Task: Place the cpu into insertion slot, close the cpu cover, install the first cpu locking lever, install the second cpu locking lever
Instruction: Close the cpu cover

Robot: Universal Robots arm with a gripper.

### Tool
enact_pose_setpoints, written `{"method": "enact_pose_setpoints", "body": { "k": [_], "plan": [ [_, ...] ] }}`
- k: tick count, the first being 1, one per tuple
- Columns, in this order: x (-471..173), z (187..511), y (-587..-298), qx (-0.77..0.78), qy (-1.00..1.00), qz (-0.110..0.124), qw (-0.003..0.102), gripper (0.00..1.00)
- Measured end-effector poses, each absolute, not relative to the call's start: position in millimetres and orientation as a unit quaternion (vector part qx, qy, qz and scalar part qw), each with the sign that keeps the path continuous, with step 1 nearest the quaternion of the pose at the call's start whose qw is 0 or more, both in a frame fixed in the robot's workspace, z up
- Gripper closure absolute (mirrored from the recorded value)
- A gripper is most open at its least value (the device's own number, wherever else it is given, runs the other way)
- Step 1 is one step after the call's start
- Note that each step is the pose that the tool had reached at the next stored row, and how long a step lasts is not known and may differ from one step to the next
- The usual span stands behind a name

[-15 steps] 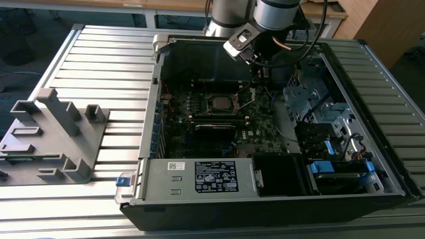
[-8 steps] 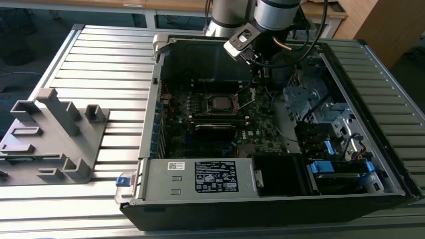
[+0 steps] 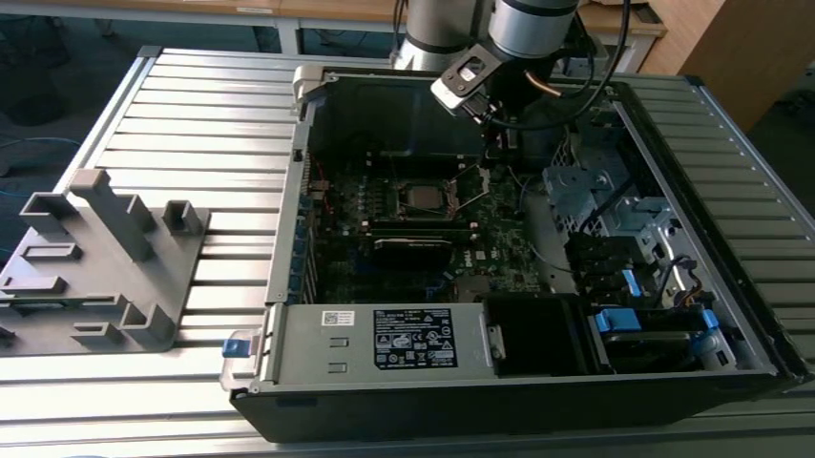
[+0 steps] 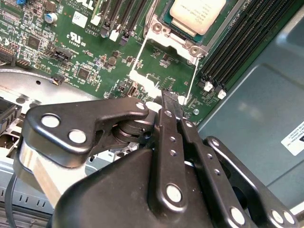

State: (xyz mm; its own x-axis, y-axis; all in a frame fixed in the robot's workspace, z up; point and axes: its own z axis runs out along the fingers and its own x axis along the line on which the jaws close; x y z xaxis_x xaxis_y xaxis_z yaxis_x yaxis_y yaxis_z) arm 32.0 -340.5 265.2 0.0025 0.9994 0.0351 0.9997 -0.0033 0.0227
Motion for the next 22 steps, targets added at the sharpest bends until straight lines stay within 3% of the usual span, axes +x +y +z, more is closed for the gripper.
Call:
{"method": "enact_pose_setpoints", "body": {
  "k": [22],
  "plan": [
    [49,265,-340,-0.708,-0.706,-0.02,0.004,0.89]
  ]
}}
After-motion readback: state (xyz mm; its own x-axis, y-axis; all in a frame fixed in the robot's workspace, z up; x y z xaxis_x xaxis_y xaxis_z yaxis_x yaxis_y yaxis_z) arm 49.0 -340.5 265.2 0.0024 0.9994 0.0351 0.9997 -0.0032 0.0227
